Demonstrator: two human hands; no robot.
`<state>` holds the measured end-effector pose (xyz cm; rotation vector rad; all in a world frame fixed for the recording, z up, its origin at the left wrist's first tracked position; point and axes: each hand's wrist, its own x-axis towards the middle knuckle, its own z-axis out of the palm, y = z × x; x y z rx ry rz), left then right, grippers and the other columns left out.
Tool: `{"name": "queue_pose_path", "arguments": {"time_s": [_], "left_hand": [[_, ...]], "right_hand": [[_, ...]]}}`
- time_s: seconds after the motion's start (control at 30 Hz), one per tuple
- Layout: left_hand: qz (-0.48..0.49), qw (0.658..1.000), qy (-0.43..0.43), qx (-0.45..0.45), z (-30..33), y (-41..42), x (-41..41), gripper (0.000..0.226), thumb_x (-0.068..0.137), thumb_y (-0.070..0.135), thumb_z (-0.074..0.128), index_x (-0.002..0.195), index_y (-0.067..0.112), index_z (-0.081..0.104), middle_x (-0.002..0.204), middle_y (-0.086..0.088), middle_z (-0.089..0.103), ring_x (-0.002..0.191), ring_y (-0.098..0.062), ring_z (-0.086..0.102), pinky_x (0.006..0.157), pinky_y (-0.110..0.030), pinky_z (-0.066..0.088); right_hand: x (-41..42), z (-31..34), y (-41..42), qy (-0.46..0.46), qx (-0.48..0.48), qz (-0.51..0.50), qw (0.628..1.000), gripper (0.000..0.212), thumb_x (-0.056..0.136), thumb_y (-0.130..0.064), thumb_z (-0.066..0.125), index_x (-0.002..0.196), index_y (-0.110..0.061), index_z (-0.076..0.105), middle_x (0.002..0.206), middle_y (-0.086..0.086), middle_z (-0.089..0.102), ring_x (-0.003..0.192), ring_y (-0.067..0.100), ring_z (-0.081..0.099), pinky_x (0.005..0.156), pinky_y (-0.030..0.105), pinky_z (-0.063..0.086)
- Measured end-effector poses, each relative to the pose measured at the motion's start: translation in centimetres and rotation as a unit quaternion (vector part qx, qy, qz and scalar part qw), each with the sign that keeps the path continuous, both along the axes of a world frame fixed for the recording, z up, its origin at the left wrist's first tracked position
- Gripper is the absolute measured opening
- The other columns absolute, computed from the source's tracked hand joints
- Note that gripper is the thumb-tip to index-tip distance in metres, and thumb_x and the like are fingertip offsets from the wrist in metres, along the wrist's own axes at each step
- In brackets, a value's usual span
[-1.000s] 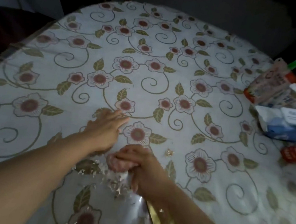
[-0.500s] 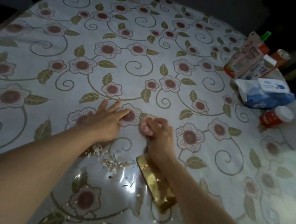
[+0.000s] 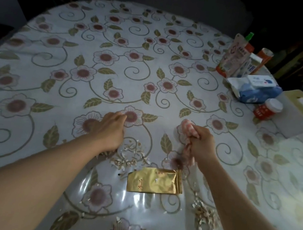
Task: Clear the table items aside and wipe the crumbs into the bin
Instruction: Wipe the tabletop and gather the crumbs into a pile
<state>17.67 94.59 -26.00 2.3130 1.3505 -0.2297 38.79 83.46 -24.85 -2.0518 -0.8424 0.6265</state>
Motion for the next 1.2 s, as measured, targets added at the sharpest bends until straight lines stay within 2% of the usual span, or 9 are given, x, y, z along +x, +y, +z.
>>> {"name": "queue_pose_path", "arguments": {"time_s": [0.23, 0.33, 0.4, 0.5, 0.7, 0.9, 1.0, 1.1, 1.2], "left_hand": [[0.028, 0.999, 0.006, 0.033, -0.7, 2.6, -0.3, 0.055, 0.094, 0.015, 0.035, 0.147, 0.017, 0.021, 0.149, -0.009, 0.035, 0.137, -0.028, 0.031, 0.109, -0.048, 0.033], [0.032, 0.998, 0.005, 0.048, -1.2, 2.8, -0.5, 0.055, 0.095, 0.016, 0.036, 0.148, 0.018, 0.021, 0.144, -0.012, 0.041, 0.131, -0.03, 0.039, 0.103, -0.046, 0.039], [0.049, 0.998, -0.003, 0.046, -1.1, 3.0, -0.6, 0.053, 0.094, 0.014, 0.035, 0.145, 0.019, 0.024, 0.14, -0.015, 0.044, 0.124, -0.034, 0.045, 0.099, -0.044, 0.043], [0.066, 0.997, -0.017, 0.039, -1.1, 3.4, -0.7, 0.046, 0.091, 0.01, 0.036, 0.136, 0.021, 0.032, 0.132, -0.016, 0.049, 0.113, -0.036, 0.053, 0.092, -0.046, 0.048], [0.065, 0.998, 0.021, -0.007, 0.0, 2.3, 0.4, 0.062, 0.092, 0.016, 0.036, 0.149, 0.024, 0.013, 0.147, -0.014, 0.039, 0.124, -0.037, 0.047, 0.1, -0.046, 0.043], [0.004, 1.0, 0.009, 0.017, 1.0, -2.0, 4.1, 0.055, 0.089, 0.009, 0.043, 0.14, 0.022, 0.029, 0.143, -0.011, 0.039, 0.122, -0.034, 0.047, 0.098, -0.042, 0.041], [-0.051, 0.997, -0.025, 0.043, 0.6, -4.4, 6.8, 0.04, 0.09, 0.011, 0.039, 0.129, 0.021, 0.043, 0.139, -0.007, 0.047, 0.124, -0.03, 0.045, 0.097, -0.04, 0.039], [-0.071, 0.996, -0.036, 0.033, -0.2, -6.0, 8.5, 0.049, 0.093, 0.01, 0.037, 0.139, 0.024, 0.037, 0.145, -0.002, 0.043, 0.133, -0.024, 0.037, 0.106, -0.041, 0.033], [-0.061, 0.997, -0.038, 0.04, 0.0, -6.3, 8.7, 0.049, 0.094, 0.007, 0.036, 0.14, 0.024, 0.038, 0.144, -0.002, 0.045, 0.132, -0.024, 0.039, 0.103, -0.039, 0.035]], "right_hand": [[-1.2, -3.5, 8.8, -0.023, -0.019, 0.022, 0.999, 0.038, 0.073, 0.014, 0.036, 0.059, -0.02, 0.049, 0.062, -0.005, 0.05, 0.06, 0.011, 0.05, 0.051, 0.021, 0.035], [-2.3, -4.5, 11.8, -0.083, -0.022, 0.048, 0.995, 0.044, 0.079, 0.008, 0.038, 0.103, -0.018, 0.064, 0.106, 0.008, 0.058, 0.098, 0.026, 0.054, 0.082, 0.035, 0.048], [-3.2, -4.7, 12.5, -0.145, -0.035, 0.123, 0.981, 0.05, 0.082, 0.008, 0.04, 0.125, -0.012, 0.058, 0.129, 0.014, 0.049, 0.114, 0.035, 0.045, 0.101, 0.042, 0.038], [-4.7, -4.6, 10.8, -0.19, 0.002, 0.257, 0.948, 0.048, 0.079, 0.003, 0.049, 0.12, -0.017, 0.064, 0.127, 0.01, 0.054, 0.112, 0.033, 0.048, 0.098, 0.04, 0.04], [-9.2, -2.3, 2.9, -0.066, 0.009, 0.424, 0.903, 0.037, 0.078, 0.001, 0.048, 0.104, -0.007, 0.072, 0.111, 0.01, 0.065, 0.101, 0.018, 0.058, 0.09, 0.017, 0.042], [-1.0, -0.3, -2.0, 0.117, 0.07, 0.157, 0.978, 0.051, 0.085, 0.01, 0.041, 0.076, -0.031, 0.07, 0.095, 0.009, 0.063, 0.069, 0.012, 0.058, 0.055, 0.018, 0.046], [5.8, -0.2, -3.9, 0.063, 0.037, 0.007, 0.997, 0.04, 0.082, 0.011, 0.04, 0.066, -0.014, 0.066, 0.074, 0.012, 0.068, 0.05, 0.012, 0.056, 0.042, 0.019, 0.04], [10.1, -2.1, -5.5, -0.036, -0.023, -0.048, 0.998, 0.022, 0.071, 0.008, 0.033, 0.062, -0.008, 0.045, 0.065, 0.009, 0.045, 0.064, 0.017, 0.042, 0.047, 0.023, 0.033], [8.3, -4.5, -5.9, -0.122, -0.089, -0.027, 0.988, 0.046, 0.077, 0.009, 0.04, 0.101, -0.024, 0.061, 0.103, 0.006, 0.048, 0.094, 0.021, 0.047, 0.084, 0.031, 0.045]]}}
